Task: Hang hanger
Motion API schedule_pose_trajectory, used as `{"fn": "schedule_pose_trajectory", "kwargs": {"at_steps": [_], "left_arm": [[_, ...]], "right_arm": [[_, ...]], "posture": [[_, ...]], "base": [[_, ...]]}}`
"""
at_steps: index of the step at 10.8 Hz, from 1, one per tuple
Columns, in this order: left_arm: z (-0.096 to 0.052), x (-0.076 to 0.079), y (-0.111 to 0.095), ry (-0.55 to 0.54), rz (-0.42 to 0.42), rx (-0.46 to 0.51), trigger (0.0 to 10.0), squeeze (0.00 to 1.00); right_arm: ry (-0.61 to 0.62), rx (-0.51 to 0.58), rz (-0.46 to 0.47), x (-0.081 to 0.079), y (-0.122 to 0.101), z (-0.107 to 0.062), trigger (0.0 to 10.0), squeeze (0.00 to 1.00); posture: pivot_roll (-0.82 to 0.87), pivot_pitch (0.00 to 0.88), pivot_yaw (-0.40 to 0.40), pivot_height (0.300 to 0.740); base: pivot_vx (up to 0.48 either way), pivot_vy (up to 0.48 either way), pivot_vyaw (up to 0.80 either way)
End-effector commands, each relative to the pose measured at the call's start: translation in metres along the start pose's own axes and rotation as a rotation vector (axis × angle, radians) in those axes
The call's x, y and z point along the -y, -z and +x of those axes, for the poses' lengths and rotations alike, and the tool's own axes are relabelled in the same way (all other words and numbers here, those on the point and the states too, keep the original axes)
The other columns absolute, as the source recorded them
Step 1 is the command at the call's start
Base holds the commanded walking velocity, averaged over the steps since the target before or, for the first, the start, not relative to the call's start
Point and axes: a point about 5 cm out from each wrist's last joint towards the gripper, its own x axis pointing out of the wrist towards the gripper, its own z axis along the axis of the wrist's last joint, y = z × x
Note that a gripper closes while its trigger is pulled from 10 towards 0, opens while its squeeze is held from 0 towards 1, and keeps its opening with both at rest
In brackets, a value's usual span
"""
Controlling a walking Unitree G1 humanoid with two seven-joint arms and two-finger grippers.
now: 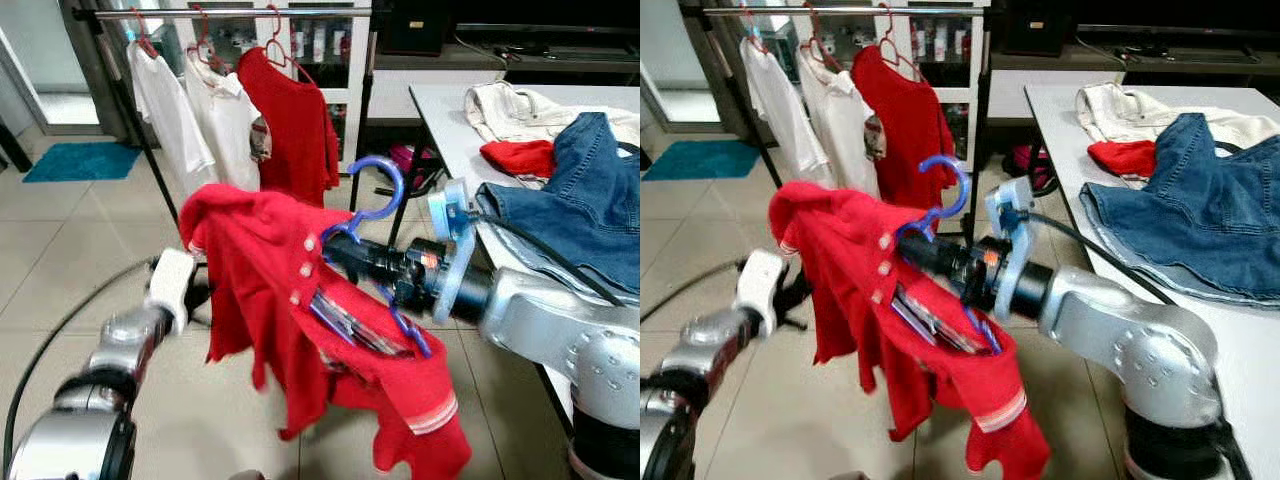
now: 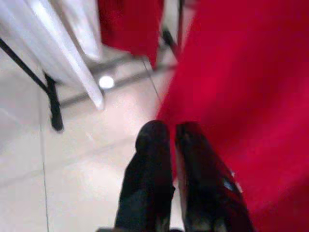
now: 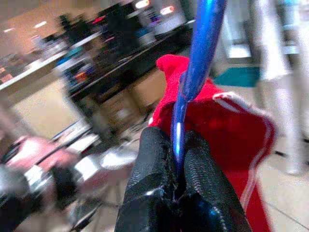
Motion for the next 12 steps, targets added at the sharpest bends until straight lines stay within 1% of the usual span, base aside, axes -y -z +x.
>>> {"fn": "schedule_pose_trajectory", "kwargs": {"at_steps": [1, 2, 4, 5, 6, 7, 8, 9, 10, 11, 12], "left_arm": [[0.000, 0.010, 0.016, 0.046, 0.025, -0.075, 0.0, 0.00], [0.000, 0.019, 0.027, 0.067, 0.028, -0.106, 0.0, 0.00], [0.001, 0.033, 0.038, 0.104, 0.049, -0.128, 0.0, 0.00], [0.002, 0.037, 0.034, 0.107, 0.046, -0.070, 0.0, 0.00], [0.002, 0.031, 0.017, 0.066, -0.013, 0.078, 10.0, 0.00], [-0.001, 0.023, 0.008, 0.050, -0.016, 0.156, 10.0, 0.12], [-0.005, 0.015, -0.002, 0.046, 0.002, 0.218, 10.0, 1.00], [-0.006, 0.013, -0.004, 0.045, 0.007, 0.229, 10.0, 1.00], [-0.009, 0.003, -0.017, 0.042, 0.020, 0.288, 10.0, 1.00], [-0.011, -0.004, -0.027, 0.067, 0.032, 0.313, 10.0, 1.00], [-0.012, -0.005, -0.029, 0.103, 0.041, 0.308, 10.0, 1.00]], "right_arm": [[0.076, 0.094, -0.016, 0.008, -0.016, -0.002, 10.0, 0.00], [0.123, 0.114, -0.041, 0.013, -0.020, -0.002, 10.0, 0.00], [0.148, 0.126, -0.063, 0.016, -0.024, -0.003, 10.0, 0.00], [0.133, 0.109, -0.076, 0.014, -0.023, -0.002, 10.0, 0.00], [0.108, 0.083, -0.080, 0.012, -0.019, -0.002, 10.0, 0.00], [0.092, 0.081, -0.069, 0.010, -0.018, -0.002, 10.0, 0.00], [0.049, 0.086, -0.047, 0.007, -0.017, -0.001, 10.0, 0.00], [0.039, 0.087, -0.043, 0.006, -0.017, -0.001, 10.0, 0.00], [-0.023, 0.073, -0.037, 0.001, -0.014, -0.004, 10.0, 0.00], [-0.067, 0.071, -0.015, 0.001, -0.011, -0.008, 10.0, 0.00], [-0.091, 0.073, -0.004, 0.001, -0.010, -0.010, 10.0, 0.00]], "posture": [[-0.06, 0.000, 0.058, 0.740], [-0.06, 0.000, 0.058, 0.740], [-0.06, 0.000, 0.058, 0.740], [-0.06, 0.000, 0.053, 0.740], [-0.06, 0.000, 0.053, 0.740], [-0.06, 0.000, 0.052, 0.740], [-0.06, 0.000, 0.052, 0.740], [-0.06, 0.000, 0.052, 0.740], [-0.06, 0.000, 0.051, 0.740], [-0.06, 0.000, 0.054, 0.740], [-0.06, 0.000, 0.055, 0.740]], "base": [[0.000, 0.000, 0.00], [0.000, 0.000, 0.00], [0.000, 0.000, 0.00], [0.000, 0.000, 0.00], [0.000, 0.000, 0.00], [0.000, 0.000, 0.00], [0.000, 0.000, 0.00], [0.000, 0.000, 0.00], [0.000, 0.000, 0.00], [0.000, 0.000, 0.00], [0.000, 0.000, 0.00]]}}
